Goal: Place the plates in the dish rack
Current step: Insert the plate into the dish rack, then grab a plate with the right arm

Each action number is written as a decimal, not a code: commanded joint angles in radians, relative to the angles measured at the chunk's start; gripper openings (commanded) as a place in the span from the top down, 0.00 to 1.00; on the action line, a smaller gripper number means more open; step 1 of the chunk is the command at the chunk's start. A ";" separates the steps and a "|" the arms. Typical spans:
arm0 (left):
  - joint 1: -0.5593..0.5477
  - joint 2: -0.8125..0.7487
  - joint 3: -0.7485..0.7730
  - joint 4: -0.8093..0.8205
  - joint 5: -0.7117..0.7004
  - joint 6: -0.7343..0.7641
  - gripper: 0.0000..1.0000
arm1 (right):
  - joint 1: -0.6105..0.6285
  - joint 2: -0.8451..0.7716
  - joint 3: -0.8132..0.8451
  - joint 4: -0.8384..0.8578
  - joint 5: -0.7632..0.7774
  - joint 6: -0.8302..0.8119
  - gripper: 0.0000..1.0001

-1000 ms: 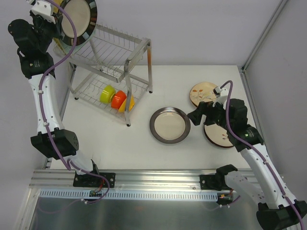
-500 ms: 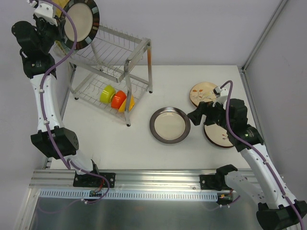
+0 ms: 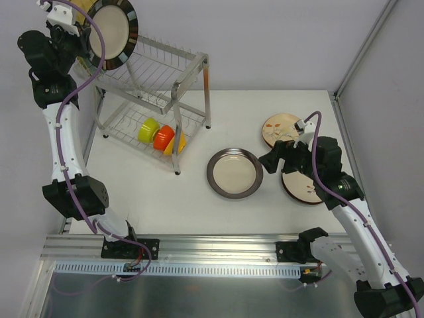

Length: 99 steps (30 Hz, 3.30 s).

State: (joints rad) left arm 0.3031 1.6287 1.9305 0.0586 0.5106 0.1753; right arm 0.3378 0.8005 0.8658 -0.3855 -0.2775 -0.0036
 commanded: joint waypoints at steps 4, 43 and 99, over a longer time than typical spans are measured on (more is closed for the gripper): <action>0.016 -0.082 0.027 0.274 -0.087 -0.034 1.00 | -0.003 -0.007 0.015 0.057 -0.022 0.001 0.06; 0.016 -0.113 -0.053 0.259 -0.060 0.001 0.94 | -0.003 -0.011 0.001 0.059 -0.026 0.024 0.06; -0.203 -1.349 -1.274 -0.389 -0.086 -0.714 0.01 | -0.003 0.083 -0.408 0.252 0.031 0.550 0.00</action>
State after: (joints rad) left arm 0.1143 0.3389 0.6910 -0.1890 0.4355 -0.4850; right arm 0.3378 0.8635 0.4786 -0.2707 -0.2760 0.4683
